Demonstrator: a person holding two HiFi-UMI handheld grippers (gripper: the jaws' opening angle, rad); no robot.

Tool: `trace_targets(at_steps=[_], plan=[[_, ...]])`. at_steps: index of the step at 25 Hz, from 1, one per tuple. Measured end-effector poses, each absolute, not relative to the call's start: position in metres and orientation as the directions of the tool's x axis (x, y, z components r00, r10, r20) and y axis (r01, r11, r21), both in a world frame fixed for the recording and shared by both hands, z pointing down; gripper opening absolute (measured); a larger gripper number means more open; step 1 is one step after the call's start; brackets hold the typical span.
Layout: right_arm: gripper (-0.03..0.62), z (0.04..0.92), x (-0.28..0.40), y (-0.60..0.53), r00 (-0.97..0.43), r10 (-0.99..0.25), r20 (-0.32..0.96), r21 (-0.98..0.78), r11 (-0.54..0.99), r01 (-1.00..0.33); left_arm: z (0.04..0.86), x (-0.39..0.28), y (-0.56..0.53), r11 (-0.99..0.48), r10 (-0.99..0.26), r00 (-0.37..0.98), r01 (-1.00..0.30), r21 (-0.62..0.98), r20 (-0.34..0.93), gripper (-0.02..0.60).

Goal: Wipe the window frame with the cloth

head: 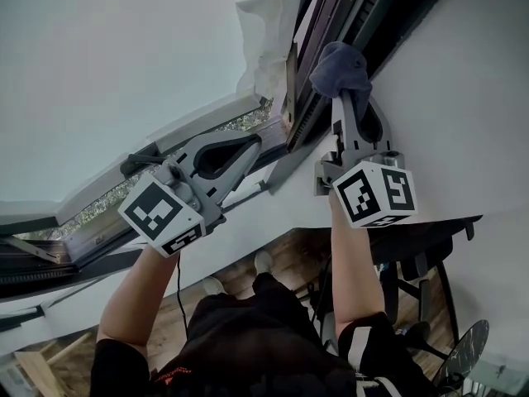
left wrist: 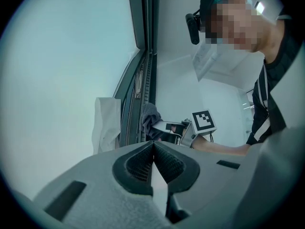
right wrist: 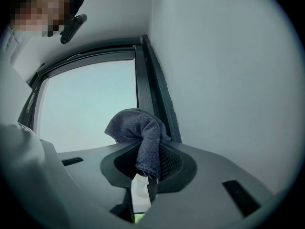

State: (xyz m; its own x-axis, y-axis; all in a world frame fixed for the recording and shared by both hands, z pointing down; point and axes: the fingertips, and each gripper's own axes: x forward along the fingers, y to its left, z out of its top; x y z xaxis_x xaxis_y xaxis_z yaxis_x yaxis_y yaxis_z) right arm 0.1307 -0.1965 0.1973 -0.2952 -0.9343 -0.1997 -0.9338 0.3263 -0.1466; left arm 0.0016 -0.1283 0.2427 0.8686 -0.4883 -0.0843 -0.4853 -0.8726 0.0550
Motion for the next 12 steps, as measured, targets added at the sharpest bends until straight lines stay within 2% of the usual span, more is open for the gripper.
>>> trace_targets(at_steps=[12], plan=[[0.064, 0.277, 0.134, -0.200, -0.278, -0.957, -0.081, -0.186, 0.288, -0.939, 0.284, -0.005, -0.123, -0.853, -0.514, 0.857, -0.508, 0.123, -0.028, 0.018]])
